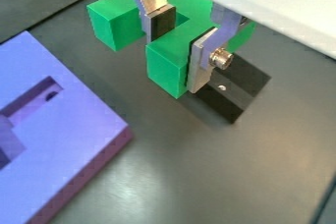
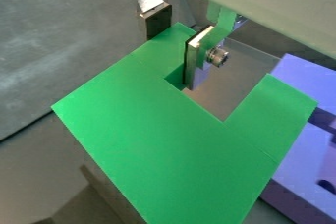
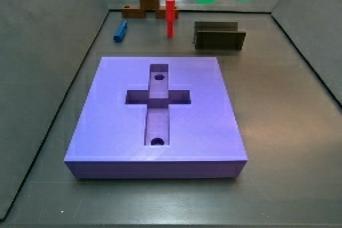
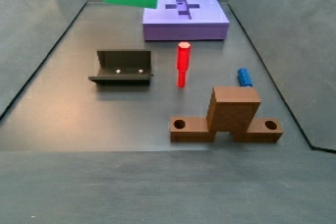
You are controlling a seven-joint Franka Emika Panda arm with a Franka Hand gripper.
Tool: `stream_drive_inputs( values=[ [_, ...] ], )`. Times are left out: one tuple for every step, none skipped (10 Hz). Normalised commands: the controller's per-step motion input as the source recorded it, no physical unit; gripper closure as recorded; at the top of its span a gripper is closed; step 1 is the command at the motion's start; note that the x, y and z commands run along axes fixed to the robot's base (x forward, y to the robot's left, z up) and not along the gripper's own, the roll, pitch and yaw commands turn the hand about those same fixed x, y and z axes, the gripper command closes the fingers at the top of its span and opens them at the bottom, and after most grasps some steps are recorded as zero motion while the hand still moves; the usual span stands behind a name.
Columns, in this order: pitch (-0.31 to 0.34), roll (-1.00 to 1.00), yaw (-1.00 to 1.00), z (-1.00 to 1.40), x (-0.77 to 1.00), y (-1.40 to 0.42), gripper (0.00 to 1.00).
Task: Pick up the green object. Move up. Place the green object on the fixture. Regrasp the green object. Move to above the board. Insert the green object.
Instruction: Place the green object on the fixture.
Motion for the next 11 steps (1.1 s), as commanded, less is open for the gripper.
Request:
stream_drive_inputs(
  values=[
    [-0.189,-0.46,-0.14,-0.25,1.00,0.28,1.00],
    [0.071,-0.18,-0.03,-0.41,0.78,0.41,1.00],
    [0.497,0.18,-0.06,0.00,0.66,0.19,1.00],
    [0.277,0.14,-0.03,-0.22,0.51,-0.05,1.00],
    [0.494,-0.28,-0.19,-0.26,0.43,0.04,1.00],
    [0.466,-0.83,-0.22,-0.07,0.52,0.03,1.00],
    [0.380,-1.00,-0.15,0.00,0.55,0.02,1.00],
    [0.320,-1.00,-0.10,0.06,0.45,0.06,1.00],
    [0.280,-1.00,-0.03,0.07,0.43,0.16,1.00],
    [0.006,-1.00,0.00,0.00,0.50,0.33,1.00],
    [-0.020,-1.00,0.00,0.00,0.50,0.41,1.00]
  ],
)
